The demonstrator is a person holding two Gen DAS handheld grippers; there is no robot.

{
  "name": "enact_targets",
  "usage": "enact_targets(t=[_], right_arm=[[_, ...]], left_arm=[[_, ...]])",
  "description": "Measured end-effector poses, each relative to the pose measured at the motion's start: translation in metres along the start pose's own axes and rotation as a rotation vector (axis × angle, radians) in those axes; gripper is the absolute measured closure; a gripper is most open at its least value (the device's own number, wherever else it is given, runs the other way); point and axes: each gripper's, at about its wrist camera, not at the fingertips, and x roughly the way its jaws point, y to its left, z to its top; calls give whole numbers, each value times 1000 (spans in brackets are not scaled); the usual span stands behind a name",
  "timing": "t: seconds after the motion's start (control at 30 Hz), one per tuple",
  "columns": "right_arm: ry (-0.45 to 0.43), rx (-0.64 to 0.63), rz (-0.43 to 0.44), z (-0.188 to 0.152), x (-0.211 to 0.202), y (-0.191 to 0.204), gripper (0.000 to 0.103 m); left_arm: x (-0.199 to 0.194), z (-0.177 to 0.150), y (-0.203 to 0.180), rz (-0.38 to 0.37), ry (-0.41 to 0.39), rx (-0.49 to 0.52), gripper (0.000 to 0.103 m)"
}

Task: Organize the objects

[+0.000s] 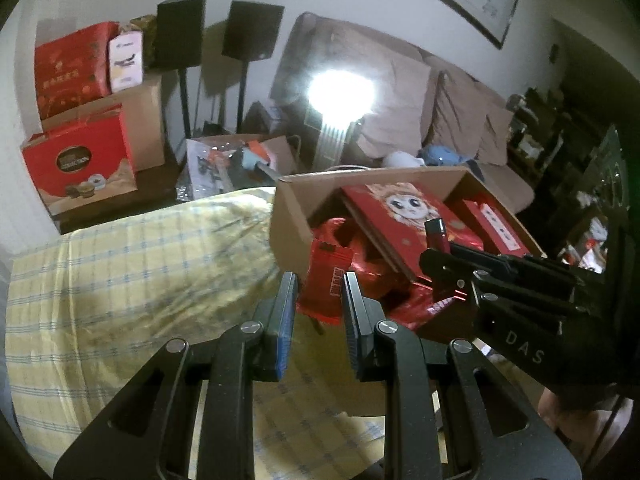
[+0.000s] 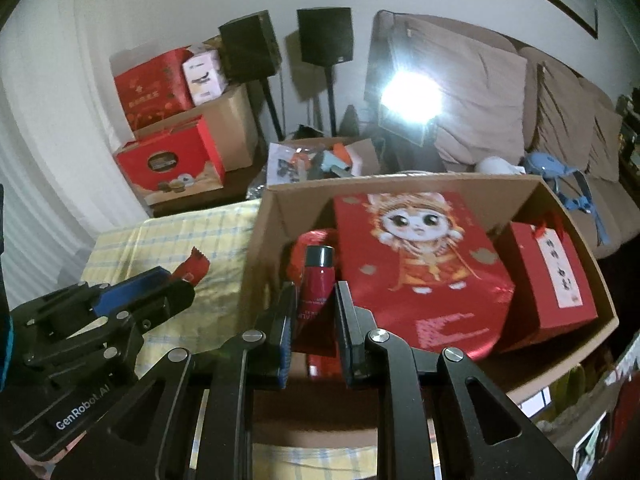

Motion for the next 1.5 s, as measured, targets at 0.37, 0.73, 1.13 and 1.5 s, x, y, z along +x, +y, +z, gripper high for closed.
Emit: enact_targets(t=[0.37,0.73,1.13,1.5], right_arm=[[-2,18,-15,-14,-10,-22,85],[10,27,-28,-27,-11,-40,85],[42,73,26,-34,1,-50,82],[-19,66,6,-38,-12,-47,70]], left_arm=[[4,-6,-37,-18,9,28,82],[17,-13,-56,-30,34,37,82],[32,-17,-55,-41,82,15,75],[4,-18,-36,22,8,11,43]])
